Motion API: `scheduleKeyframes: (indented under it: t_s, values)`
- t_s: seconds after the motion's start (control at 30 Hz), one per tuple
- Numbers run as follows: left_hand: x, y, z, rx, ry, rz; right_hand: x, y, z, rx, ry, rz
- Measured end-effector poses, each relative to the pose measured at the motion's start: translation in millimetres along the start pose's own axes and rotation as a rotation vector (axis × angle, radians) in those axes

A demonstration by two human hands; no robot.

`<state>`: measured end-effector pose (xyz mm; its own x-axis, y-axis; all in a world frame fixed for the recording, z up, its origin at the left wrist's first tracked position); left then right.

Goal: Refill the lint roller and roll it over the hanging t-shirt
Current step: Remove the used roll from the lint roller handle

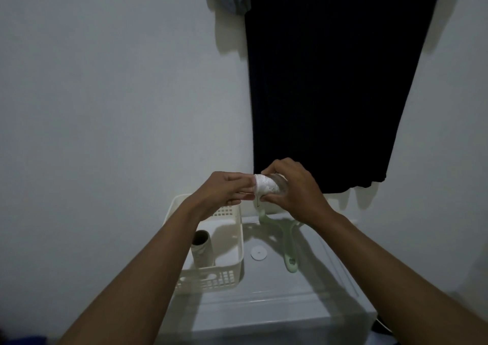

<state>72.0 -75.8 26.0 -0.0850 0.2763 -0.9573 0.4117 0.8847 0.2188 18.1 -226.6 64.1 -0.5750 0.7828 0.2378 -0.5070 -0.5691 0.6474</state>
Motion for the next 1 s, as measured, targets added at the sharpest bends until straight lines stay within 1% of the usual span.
scheduleKeyframes:
  t_s: [0.2,0.3,0.47,0.63,0.77,0.83,0.9,1.0]
  values:
    - [1.9,-3.8,0.6,0.042,0.009,-0.052,4.9,0.9,-0.1,-0.028,0.054,-0.083]
    - [2.7,-2.8,1.8,0.024,0.019,-0.049,8.7,-0.7,-1.0,-0.035,0.091,-0.095]
    - [0.0,-1.8,1.8,-0.031,0.018,-0.04,3.4,-4.8,-2.6,-0.036,0.077,-0.069]
    - [8.6,-3.4,2.4,0.058,0.064,-0.135,-7.1,-1.3,-6.0,-0.065,0.005,0.034]
    - [17.8,0.2,5.6,-0.008,0.095,-0.331,-11.7,-1.8,-9.4,-0.109,-0.042,0.105]
    - [22.8,3.8,9.0,-0.045,0.097,-0.47,-19.7,-0.8,-14.2,-0.136,-0.115,0.142]
    - [23.7,8.5,12.2,-0.066,0.077,-0.563,-37.8,1.3,-24.0,-0.17,-0.263,0.201]
    - [17.1,13.3,11.8,-0.074,0.03,-0.582,-72.9,4.5,-49.9,-0.201,-0.485,0.247]
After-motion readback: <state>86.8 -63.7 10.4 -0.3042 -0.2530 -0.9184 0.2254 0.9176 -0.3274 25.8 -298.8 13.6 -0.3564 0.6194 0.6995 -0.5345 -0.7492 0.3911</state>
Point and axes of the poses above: each hand's wrist, its own z-axis towards the middle knuckle, its own y-axis out of the back of the hand, x = y × z, the point moved 10 cm from there along z, towards the middle knuckle, and after that the axes turned 10 degrees about y, right-handed, at the moved point
